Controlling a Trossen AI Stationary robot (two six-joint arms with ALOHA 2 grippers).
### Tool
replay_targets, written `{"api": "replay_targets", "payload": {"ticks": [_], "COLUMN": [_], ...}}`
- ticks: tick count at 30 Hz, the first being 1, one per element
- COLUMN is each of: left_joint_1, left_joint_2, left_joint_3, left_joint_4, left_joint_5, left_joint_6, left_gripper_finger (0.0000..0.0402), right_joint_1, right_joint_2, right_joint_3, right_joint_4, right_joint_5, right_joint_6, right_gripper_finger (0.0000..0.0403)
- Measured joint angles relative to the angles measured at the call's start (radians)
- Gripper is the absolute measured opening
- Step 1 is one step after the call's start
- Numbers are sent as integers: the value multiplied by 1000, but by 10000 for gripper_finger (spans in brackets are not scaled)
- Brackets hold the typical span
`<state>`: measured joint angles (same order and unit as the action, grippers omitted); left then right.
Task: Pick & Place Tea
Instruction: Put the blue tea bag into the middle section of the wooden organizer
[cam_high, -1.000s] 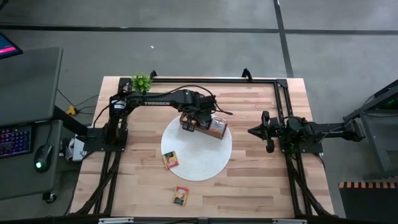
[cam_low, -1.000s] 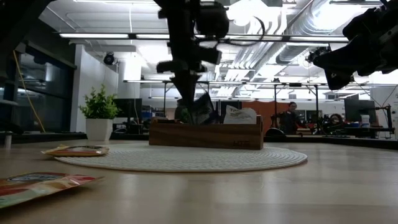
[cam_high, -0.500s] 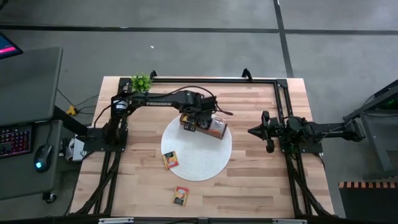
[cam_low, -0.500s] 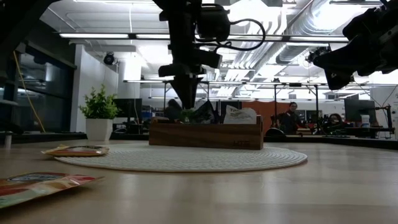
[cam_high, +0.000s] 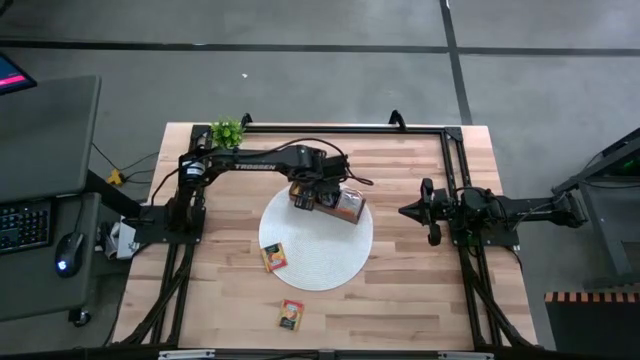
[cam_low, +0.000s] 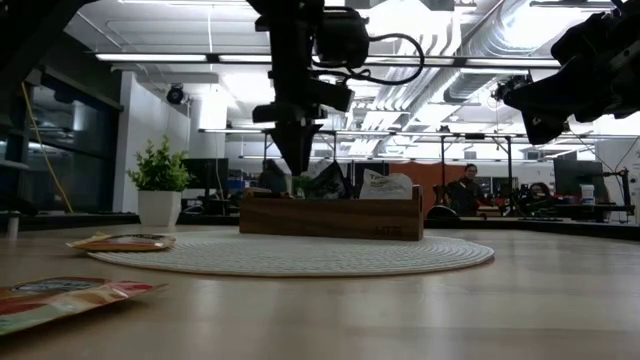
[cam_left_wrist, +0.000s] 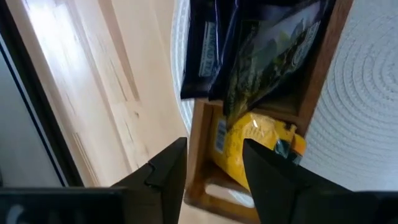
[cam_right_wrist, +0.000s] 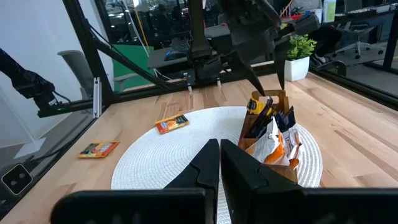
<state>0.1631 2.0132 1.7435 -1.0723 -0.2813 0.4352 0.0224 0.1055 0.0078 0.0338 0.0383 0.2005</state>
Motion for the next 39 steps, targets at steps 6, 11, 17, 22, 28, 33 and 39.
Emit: {"api": "replay_targets", "payload": {"ticks": [6, 11, 17, 22, 28, 33, 39], "left_joint_1": [0, 0, -16, -39, -54, -55, -54], "left_joint_2": [0, 0, 0, 0, 0, 0, 0], "left_joint_3": [75, 154, 217, 215, 158, 96, 39], "left_joint_4": [-82, -139, -184, -154, -48, 21, 110], "left_joint_5": [-6, 40, 335, 424, 414, 398, 400], "left_joint_6": [-56, -98, -120, -120, -120, -138, -156], "left_gripper_finger": [151, 147, 87, 12, 7, 3, 1], "right_joint_1": [0, 0, 0, 0, 0, 0, 0], "right_joint_2": [0, 0, 0, 0, 0, 0, 0], "right_joint_3": [0, 0, 0, 0, 0, 0, 0], "right_joint_4": [0, 0, 0, 0, 0, 0, 0], "right_joint_5": [0, 0, 0, 0, 0, 0, 0], "right_joint_6": [0, 0, 0, 0, 0, 0, 0], "right_gripper_finger": [12, 12, 12, 12, 12, 12, 12]}}
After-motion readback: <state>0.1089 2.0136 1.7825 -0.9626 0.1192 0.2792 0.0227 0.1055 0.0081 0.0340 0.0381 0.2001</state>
